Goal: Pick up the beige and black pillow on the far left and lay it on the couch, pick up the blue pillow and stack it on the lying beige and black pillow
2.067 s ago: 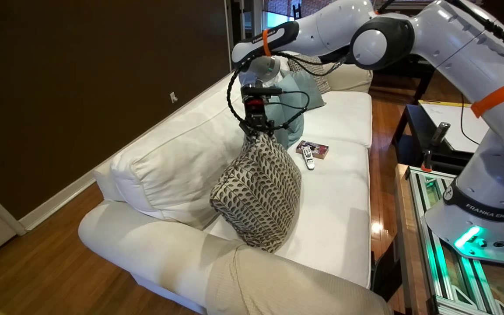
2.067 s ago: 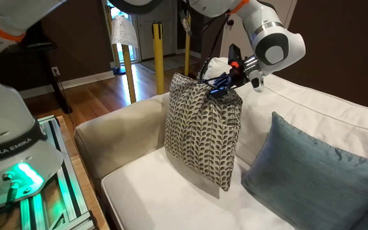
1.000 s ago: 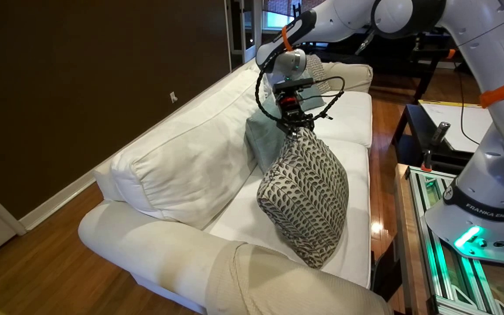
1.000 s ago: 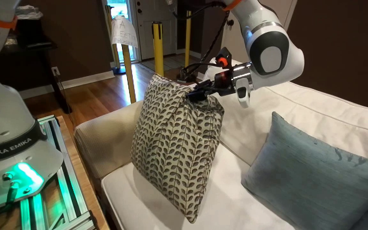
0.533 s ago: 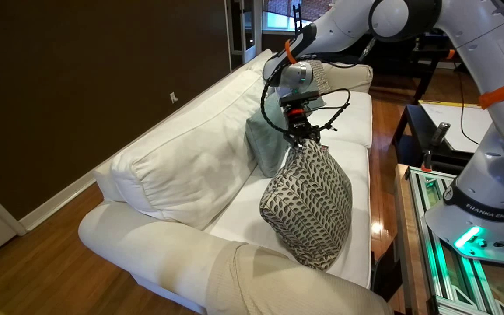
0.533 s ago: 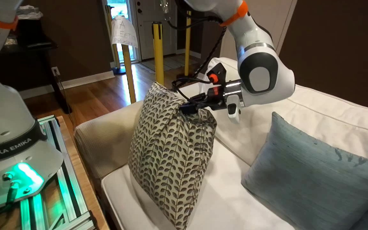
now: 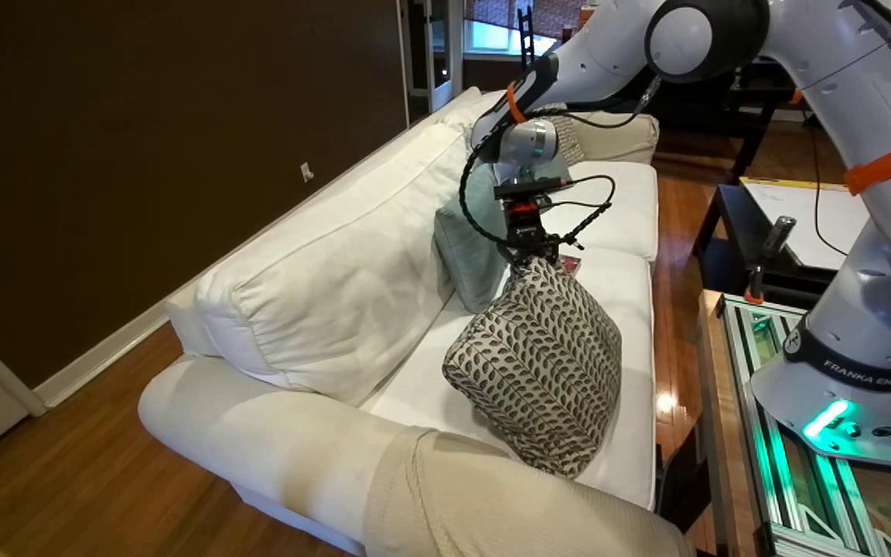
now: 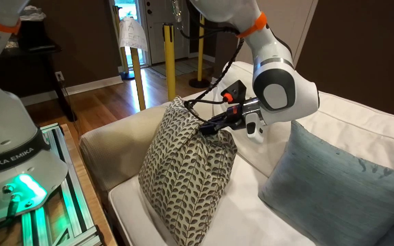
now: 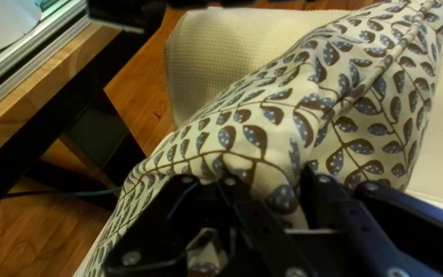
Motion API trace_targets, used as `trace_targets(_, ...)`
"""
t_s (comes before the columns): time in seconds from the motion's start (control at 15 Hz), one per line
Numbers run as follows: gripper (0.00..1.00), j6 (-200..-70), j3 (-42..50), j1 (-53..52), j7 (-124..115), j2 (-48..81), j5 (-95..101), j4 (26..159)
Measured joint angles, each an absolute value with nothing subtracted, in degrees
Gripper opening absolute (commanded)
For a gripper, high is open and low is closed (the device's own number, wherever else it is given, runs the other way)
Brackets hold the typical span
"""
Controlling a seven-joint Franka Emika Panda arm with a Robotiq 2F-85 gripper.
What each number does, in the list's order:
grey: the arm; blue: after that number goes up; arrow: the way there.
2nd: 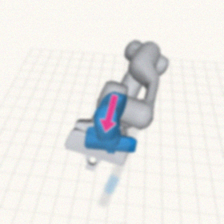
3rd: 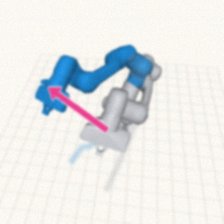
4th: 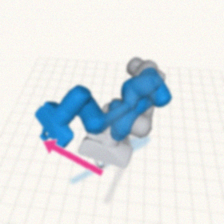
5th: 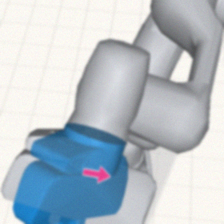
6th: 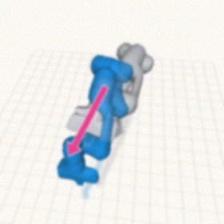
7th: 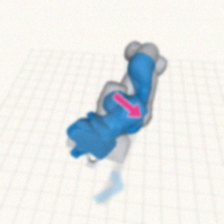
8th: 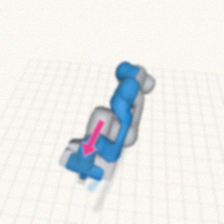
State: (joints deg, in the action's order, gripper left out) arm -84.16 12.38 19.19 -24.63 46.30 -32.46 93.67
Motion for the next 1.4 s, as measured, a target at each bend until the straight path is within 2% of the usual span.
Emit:
trace_targets(0.47, 1.00, -94.3, 12.3, 18.2, -23.8, 45.9, -32.5, 92.4)
trace_targets(1.4, 1.00, -128.3, 11.7, 7.9, -20.1, 37.0, -17.7, 97.8)
